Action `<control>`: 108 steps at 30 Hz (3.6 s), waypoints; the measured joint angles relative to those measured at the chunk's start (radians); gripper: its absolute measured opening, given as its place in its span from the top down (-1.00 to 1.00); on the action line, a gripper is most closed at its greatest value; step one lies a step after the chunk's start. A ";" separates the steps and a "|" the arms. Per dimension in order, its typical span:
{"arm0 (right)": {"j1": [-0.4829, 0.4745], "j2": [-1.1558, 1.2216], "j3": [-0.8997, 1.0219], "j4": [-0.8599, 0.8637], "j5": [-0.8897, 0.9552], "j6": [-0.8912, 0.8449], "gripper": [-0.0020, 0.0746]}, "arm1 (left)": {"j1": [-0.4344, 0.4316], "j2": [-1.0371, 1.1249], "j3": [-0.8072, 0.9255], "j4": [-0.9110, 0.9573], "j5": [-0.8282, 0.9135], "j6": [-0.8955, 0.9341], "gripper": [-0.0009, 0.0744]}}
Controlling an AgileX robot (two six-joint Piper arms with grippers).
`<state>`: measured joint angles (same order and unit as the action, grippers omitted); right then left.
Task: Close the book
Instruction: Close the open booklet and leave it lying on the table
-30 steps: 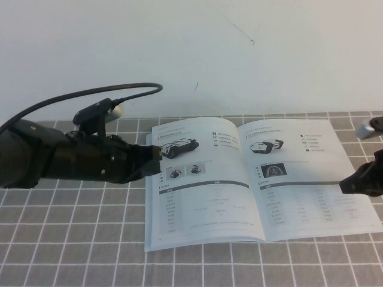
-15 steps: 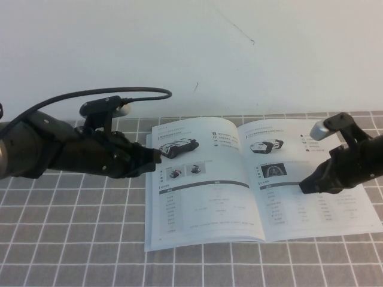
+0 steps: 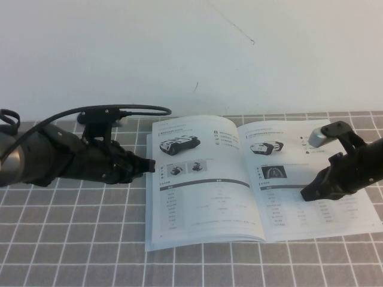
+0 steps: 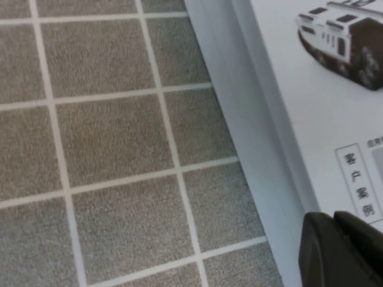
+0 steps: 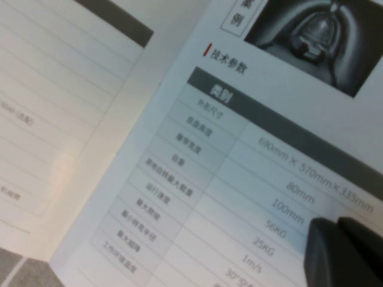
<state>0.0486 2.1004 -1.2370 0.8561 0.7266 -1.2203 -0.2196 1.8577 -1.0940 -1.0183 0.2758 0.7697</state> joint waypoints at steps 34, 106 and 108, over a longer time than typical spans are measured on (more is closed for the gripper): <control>0.000 0.000 -0.004 -0.011 0.007 0.048 0.95 | 0.002 0.125 -0.029 -0.071 0.090 0.017 0.99; 0.000 0.000 -0.004 -0.011 0.008 0.066 0.95 | -0.060 0.151 -0.165 0.233 0.143 -0.175 0.99; 0.000 0.000 -0.004 -0.011 0.008 0.066 0.95 | -0.060 0.152 -0.185 0.277 0.166 -0.186 0.99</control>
<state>0.0486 2.1004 -1.2408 0.8449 0.7347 -1.1543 -0.2794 2.0096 -1.2791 -0.7412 0.4418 0.5837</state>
